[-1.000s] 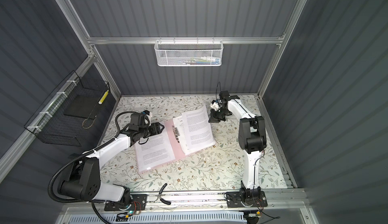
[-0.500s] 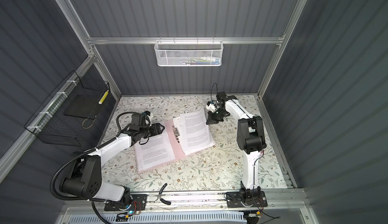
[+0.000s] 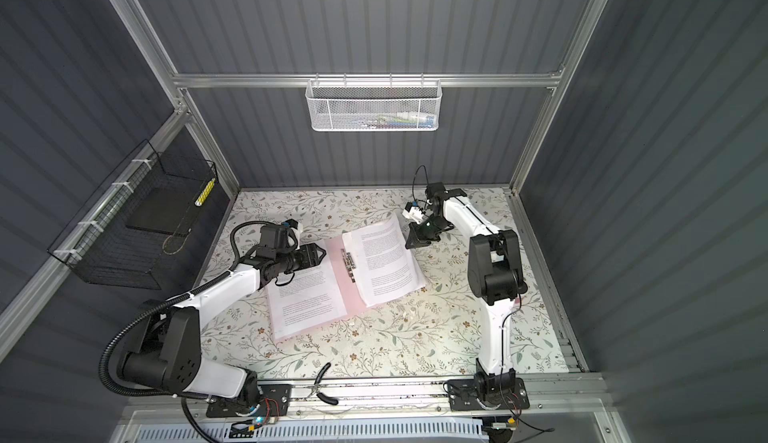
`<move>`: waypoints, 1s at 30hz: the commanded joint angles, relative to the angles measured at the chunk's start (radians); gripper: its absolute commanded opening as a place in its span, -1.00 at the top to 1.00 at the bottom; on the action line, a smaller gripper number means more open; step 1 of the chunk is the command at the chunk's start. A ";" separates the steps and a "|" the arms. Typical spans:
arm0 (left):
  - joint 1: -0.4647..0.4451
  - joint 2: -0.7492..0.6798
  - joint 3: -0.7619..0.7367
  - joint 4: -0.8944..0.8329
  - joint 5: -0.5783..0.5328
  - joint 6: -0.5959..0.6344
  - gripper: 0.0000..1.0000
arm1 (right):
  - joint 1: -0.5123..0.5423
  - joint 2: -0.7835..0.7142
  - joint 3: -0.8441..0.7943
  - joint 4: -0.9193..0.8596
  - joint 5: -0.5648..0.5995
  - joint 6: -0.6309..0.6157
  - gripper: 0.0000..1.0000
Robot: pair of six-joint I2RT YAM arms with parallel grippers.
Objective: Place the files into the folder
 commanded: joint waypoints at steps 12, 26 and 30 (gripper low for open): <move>-0.001 0.005 -0.013 0.002 0.004 0.019 -0.38 | 0.018 0.097 0.085 -0.053 0.000 -0.048 1.00; 0.000 0.010 -0.015 -0.001 0.001 0.021 -0.38 | 0.016 0.124 0.079 -0.038 0.046 -0.050 1.00; 0.000 0.011 -0.013 0.002 0.000 0.021 -0.38 | 0.017 0.131 0.084 -0.035 0.059 -0.048 1.00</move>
